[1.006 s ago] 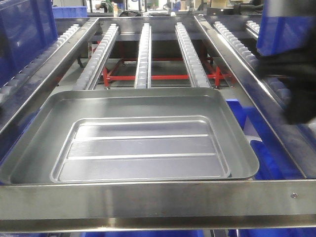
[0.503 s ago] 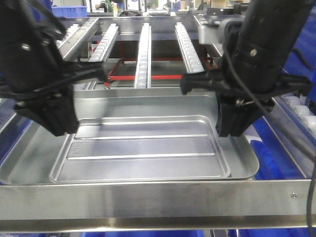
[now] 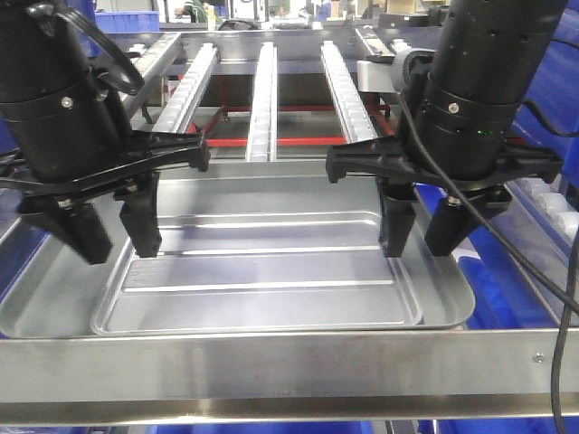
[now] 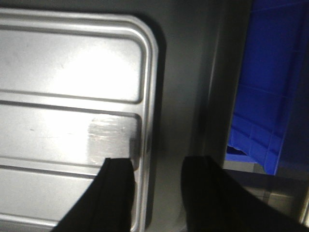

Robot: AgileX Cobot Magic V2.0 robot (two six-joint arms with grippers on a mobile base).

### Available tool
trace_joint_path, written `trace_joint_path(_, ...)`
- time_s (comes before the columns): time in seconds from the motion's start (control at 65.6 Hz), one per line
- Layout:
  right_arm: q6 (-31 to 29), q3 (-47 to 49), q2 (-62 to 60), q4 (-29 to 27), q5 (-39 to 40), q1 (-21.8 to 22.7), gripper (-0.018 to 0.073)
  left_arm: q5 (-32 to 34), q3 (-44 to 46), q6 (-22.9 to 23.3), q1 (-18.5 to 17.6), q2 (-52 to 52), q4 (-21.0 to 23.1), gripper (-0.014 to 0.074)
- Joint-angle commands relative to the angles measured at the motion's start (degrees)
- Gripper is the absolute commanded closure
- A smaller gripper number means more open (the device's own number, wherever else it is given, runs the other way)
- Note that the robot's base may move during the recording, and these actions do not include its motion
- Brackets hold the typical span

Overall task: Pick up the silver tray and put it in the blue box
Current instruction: 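Lower both grippers onto the tray's side rims and close them, then lift the silver tray off the rack with both grippers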

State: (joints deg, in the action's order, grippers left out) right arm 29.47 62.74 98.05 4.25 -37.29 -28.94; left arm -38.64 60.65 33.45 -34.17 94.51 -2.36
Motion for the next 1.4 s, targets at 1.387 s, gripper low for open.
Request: trace_joint_path(1.387, -0.53, 1.81, 1.15, 0.34, 5.05, -0.02, 0.0503, 3.12, 2.22, 1.51, 1.88, 2.60, -0.97, 0.0697)
